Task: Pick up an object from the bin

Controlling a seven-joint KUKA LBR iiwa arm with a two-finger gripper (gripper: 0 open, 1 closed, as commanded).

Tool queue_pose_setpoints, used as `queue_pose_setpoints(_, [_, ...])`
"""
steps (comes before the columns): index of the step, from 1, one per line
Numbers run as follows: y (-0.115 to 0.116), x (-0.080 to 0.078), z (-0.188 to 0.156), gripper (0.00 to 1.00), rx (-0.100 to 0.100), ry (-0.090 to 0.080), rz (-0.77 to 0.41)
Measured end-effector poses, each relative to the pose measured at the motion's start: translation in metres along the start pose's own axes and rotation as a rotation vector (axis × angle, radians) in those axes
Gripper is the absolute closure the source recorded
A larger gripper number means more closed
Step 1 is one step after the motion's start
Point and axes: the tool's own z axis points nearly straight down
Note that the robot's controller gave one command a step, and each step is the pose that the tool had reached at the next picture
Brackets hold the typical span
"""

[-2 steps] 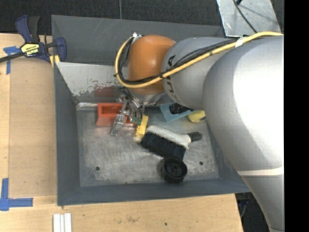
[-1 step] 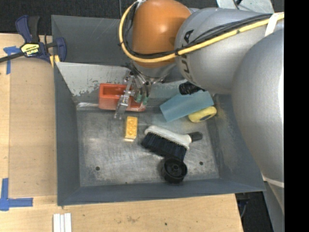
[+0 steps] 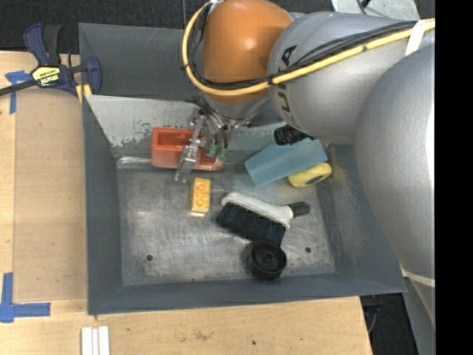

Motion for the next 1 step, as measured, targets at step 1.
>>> queue_pose_setpoints(1, [-0.0012, -0.0002, -0.0313, 1.00, 0.003, 0.005, -0.181])
